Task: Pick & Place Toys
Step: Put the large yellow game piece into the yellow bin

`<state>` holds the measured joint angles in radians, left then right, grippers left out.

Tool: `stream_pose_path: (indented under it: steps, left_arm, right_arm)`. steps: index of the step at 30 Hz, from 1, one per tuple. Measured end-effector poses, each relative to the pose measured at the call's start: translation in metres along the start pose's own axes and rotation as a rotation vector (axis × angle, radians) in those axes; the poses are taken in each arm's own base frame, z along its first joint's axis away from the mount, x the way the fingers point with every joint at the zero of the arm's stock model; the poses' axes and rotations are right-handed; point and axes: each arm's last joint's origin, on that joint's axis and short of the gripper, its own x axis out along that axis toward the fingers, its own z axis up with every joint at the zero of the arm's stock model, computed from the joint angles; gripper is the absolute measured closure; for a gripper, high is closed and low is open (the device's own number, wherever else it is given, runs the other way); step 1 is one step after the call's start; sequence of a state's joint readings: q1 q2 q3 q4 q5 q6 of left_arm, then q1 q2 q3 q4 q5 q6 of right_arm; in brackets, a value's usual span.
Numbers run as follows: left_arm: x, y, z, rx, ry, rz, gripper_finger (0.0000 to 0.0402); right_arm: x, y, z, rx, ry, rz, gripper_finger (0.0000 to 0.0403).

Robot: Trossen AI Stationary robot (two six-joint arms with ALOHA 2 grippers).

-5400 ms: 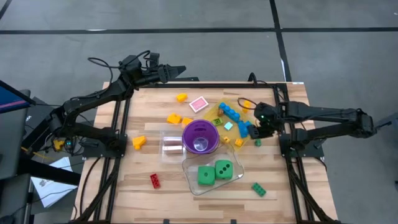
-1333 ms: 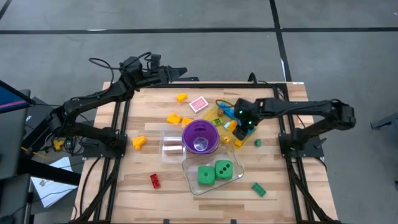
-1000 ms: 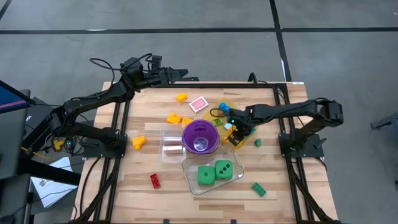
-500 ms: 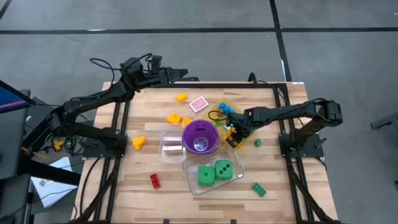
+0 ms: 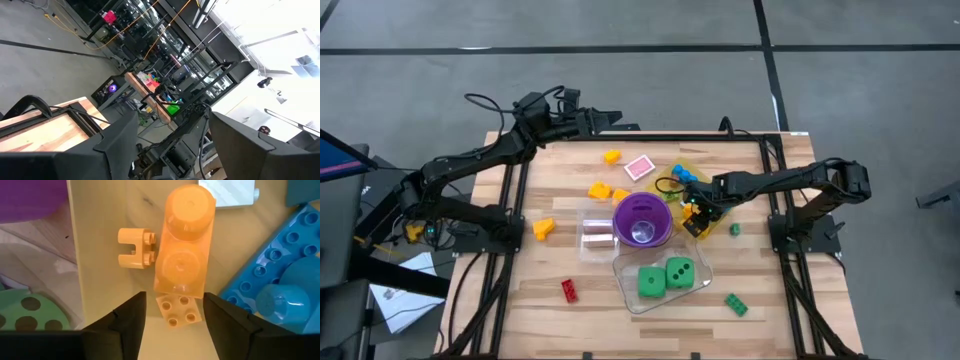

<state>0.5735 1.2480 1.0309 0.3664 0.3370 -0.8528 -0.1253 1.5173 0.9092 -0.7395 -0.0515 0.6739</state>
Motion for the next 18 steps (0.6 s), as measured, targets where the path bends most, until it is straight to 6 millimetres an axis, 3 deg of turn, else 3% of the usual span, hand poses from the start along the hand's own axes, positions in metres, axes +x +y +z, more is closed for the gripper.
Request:
stream_pose_path:
  steps: [18]
  left_arm:
    - [0.0000, 0.0001, -0.0001, 0.000, 0.000, 0.000, 0.0160]
  right_arm:
    - [-0.0007, -0.0032, 0.0091, 0.027, -0.051, 0.024, 0.0229]
